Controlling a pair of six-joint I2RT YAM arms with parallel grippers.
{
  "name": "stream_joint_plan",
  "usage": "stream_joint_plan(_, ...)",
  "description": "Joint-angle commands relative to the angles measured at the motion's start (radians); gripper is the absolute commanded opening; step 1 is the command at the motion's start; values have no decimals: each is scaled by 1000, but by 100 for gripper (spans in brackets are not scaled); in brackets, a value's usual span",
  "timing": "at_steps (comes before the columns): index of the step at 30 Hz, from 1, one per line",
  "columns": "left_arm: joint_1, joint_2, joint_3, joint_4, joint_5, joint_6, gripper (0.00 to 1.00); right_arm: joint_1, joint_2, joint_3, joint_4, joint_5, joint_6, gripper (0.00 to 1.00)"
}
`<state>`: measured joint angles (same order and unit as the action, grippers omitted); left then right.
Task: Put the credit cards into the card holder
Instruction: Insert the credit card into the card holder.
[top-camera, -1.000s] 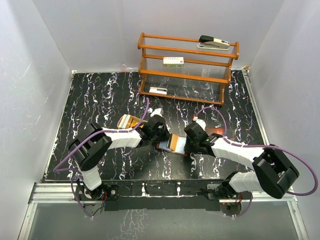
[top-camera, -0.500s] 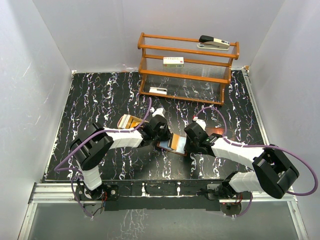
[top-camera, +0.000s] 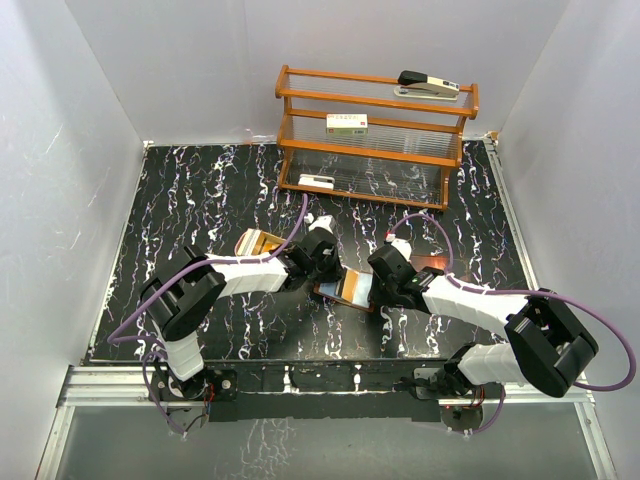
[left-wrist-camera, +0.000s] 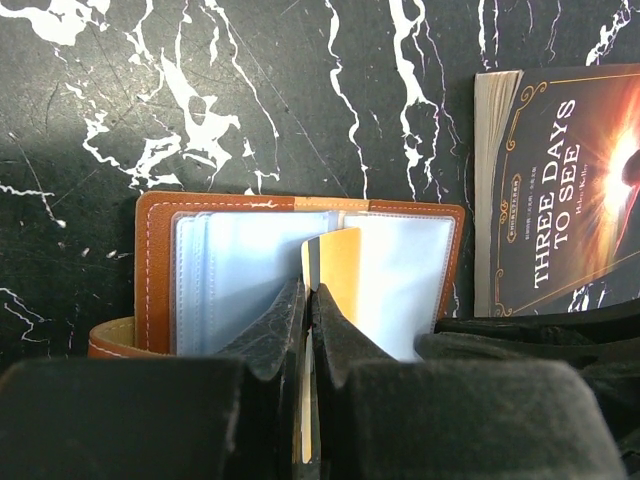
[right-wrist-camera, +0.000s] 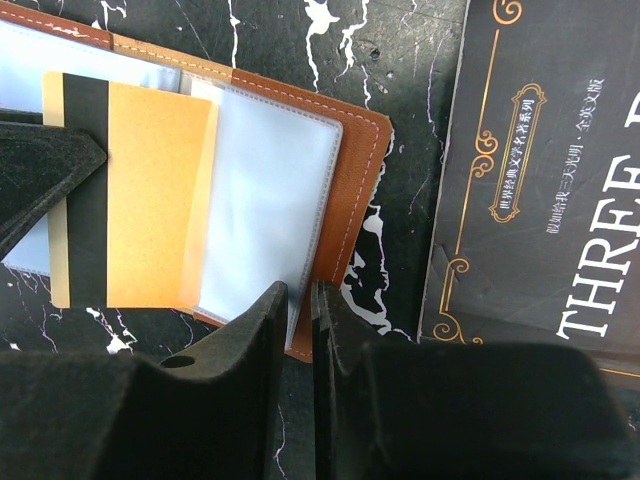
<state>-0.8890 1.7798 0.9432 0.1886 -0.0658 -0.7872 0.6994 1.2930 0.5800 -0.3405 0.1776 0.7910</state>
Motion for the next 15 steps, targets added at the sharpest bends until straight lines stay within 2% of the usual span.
stream_joint_plan(1, -21, 33, 9, -126, 40, 37, 0, -1, -10, 14, -8, 22, -12, 15)
stream_joint_plan(15, -25, 52, -18, 17, -2, -18, 0, 0, -36, 37, -9, -15, -12, 17)
